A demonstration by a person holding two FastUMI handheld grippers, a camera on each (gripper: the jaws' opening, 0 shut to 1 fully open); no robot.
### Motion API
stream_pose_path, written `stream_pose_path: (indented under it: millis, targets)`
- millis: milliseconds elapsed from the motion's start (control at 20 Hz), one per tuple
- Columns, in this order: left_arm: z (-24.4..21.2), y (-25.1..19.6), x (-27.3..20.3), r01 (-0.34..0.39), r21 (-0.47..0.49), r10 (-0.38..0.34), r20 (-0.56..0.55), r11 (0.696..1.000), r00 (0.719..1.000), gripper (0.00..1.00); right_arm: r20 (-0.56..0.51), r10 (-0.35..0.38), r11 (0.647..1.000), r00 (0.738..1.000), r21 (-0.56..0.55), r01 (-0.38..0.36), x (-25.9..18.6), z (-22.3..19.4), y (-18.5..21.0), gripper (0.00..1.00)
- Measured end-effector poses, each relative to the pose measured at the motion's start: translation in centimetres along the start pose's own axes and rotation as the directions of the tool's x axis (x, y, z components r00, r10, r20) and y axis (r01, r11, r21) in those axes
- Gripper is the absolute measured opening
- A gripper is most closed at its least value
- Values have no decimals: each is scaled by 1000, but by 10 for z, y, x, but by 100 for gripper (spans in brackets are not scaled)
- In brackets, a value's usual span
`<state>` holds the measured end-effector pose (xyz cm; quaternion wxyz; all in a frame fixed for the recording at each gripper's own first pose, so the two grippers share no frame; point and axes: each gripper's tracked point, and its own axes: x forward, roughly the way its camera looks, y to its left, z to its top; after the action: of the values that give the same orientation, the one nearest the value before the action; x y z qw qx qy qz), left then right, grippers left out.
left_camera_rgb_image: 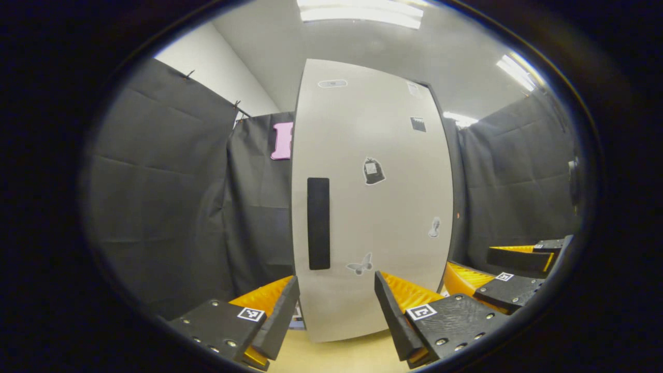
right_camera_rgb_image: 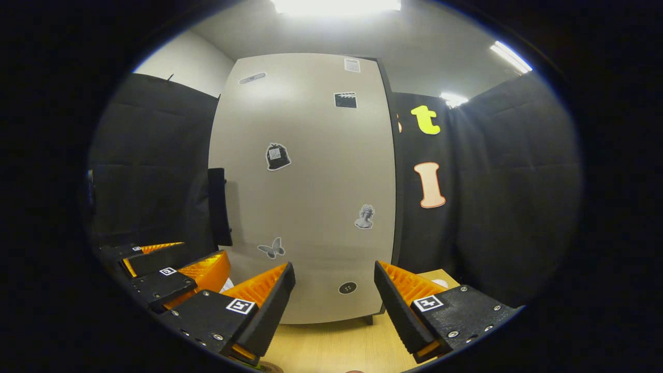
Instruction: Open the cabinet door with the right hand, grasp the bottle in the cabinet with the left hand and place it on the coaster, then close the cabinet door with the right hand.
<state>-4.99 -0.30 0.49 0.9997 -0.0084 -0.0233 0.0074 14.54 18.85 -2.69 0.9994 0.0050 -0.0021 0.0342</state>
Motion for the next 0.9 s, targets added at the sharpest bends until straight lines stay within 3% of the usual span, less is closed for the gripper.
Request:
stream_pose_path:
  millis: [200, 250, 300, 350, 400, 700, 800, 850, 900]
  targets:
    - [5, -5, -1, 7, 4, -7, 14, 1000, 1000, 77, 1, -9, 1000, 1000, 7, 9, -1, 1, -1, 95]
    - [7, -6, 0, 9, 6, -9, 17, 1000, 1000, 89, 5, -7, 1000, 1000, 5, 7, -1, 3, -1, 95]
    - [7, -3, 0, 11, 2, -11, 23, 1000, 1000, 89, 10, -7, 1000, 1000, 3, 7, -1, 3, -2, 95]
    - [8, -4, 1, 16, -2, -16, 22, 1000, 1000, 77, 20, -6, 1000, 1000, -3, 6, -1, 6, -2, 95]
    - [7, -5, 1, 19, -12, -19, 18, 1000, 1000, 89, 32, -6, 1000, 999, -9, 6, -1, 9, -2, 95]
    - [10, -5, -2, 28, -11, -28, 18, 1000, 999, 89, 36, 23, 1000, 999, -12, -22, -4, 9, 2, 95]
    - [9, -6, -4, 27, -14, -27, 16, 1000, 1000, 83, 37, 21, 1000, 999, -14, -20, -5, 10, 1, 95]
    - [9, -5, -5, 25, -14, -24, 14, 1000, 1000, 83, 36, 21, 1000, 999, -14, -21, -5, 10, 1, 95]
    - [9, -5, -5, 22, -11, -22, 16, 1000, 1000, 89, 35, 20, 1000, 999, -12, -20, -6, 9, 1, 95]
